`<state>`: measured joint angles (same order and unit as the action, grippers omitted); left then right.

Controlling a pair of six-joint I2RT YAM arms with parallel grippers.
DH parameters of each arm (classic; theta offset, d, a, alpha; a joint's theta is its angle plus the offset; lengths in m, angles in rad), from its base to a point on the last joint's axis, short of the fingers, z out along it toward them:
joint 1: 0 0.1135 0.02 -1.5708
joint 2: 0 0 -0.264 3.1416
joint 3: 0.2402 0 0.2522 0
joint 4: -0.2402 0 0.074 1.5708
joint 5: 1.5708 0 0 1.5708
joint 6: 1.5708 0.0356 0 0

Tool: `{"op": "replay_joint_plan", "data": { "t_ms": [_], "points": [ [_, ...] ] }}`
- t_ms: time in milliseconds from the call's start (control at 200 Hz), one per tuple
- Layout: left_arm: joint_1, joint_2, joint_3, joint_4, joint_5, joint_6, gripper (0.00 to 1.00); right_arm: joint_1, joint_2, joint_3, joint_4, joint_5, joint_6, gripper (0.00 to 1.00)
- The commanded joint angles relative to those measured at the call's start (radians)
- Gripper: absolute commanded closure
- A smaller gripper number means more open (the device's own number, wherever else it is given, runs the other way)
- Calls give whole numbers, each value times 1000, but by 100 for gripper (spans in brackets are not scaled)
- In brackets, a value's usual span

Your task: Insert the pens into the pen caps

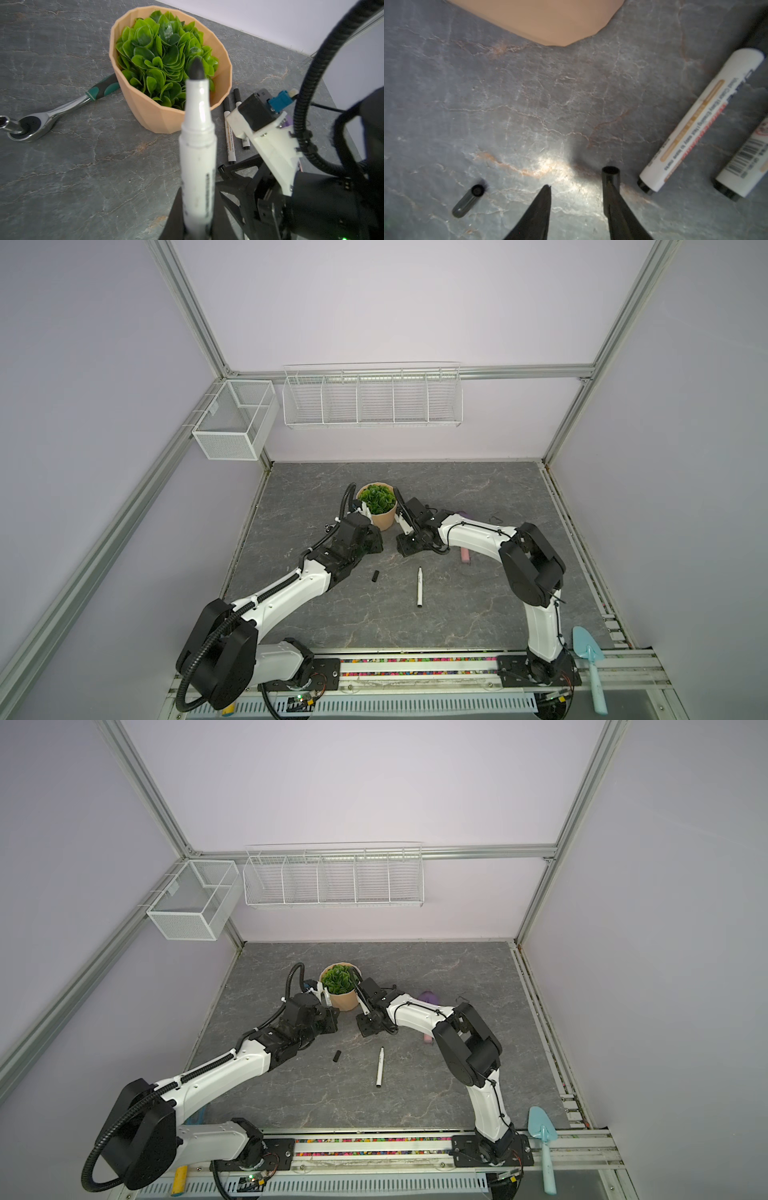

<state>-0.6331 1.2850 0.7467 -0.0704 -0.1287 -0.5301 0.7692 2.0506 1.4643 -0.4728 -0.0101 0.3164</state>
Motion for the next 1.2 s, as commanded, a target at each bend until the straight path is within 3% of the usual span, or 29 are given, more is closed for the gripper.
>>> {"op": "replay_joint_plan", "data": {
  "t_ms": [0, 495, 780, 1195],
  "points": [
    [7, -22, -9, -8, -25, -6, 100, 0, 10, 29, -41, 41, -48, 54],
    [7, 6, 0, -2, -12, -20, 100, -10, 55, 33, -27, 49, -65, 55],
    [7, 20, 13, -3, 0, -23, 100, -11, -10, 11, -3, 51, -82, 55],
    [7, 40, 26, -2, 23, -28, 100, -83, 17, 35, -15, 33, -82, 56]
  ]
}}
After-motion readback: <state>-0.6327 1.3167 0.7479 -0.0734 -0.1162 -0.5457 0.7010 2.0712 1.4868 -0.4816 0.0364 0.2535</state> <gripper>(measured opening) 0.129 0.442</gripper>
